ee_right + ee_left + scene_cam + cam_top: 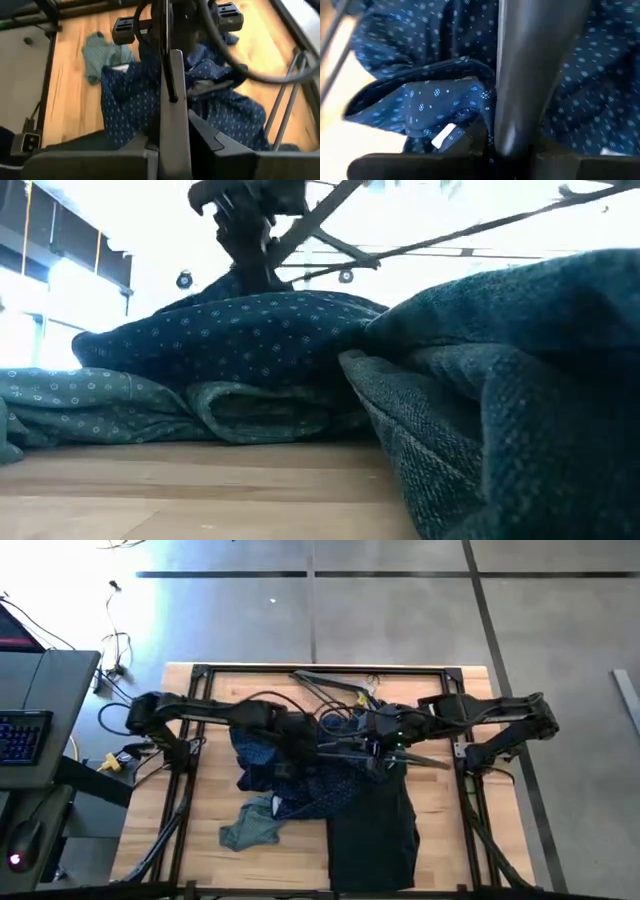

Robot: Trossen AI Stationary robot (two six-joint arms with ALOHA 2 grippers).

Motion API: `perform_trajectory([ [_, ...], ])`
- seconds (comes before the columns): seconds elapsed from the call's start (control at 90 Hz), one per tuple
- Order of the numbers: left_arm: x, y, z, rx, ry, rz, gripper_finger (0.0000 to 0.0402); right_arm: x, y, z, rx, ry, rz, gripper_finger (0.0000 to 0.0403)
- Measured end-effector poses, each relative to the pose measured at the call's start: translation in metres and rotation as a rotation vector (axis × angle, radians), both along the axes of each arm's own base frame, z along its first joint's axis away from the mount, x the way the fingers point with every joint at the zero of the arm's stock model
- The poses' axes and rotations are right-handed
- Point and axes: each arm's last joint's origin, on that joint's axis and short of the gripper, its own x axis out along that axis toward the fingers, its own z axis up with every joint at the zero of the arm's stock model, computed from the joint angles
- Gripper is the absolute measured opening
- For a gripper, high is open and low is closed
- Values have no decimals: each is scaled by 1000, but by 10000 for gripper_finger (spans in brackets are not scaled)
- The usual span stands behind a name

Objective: Hang clothes
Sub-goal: Insert the hanger into the blue polo shirt

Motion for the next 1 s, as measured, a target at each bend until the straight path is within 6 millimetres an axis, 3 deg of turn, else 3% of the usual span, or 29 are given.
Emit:
perform_trajectory([
  [0.167,-6,0,7,2,74,-41,137,-2,1,-11,21,109,13,34],
  [0.278,-12,2,24,26,102,-80,178,-7,0,-14,1,167,11,34],
  [0.4,-19,6,45,42,57,-67,202,-1,0,-14,-20,127,8,34],
  [0.556,-30,13,47,-15,115,50,207,4,0,-7,-42,32,-5,34],
  [0.756,-60,20,47,57,389,35,208,8,0,-4,-44,-17,-13,34],
  [0.833,-61,25,40,48,397,-13,208,14,0,-7,-67,-31,-23,34],
  [1.0,-50,29,5,38,347,-117,209,35,3,-25,-88,-1,-19,34],
])
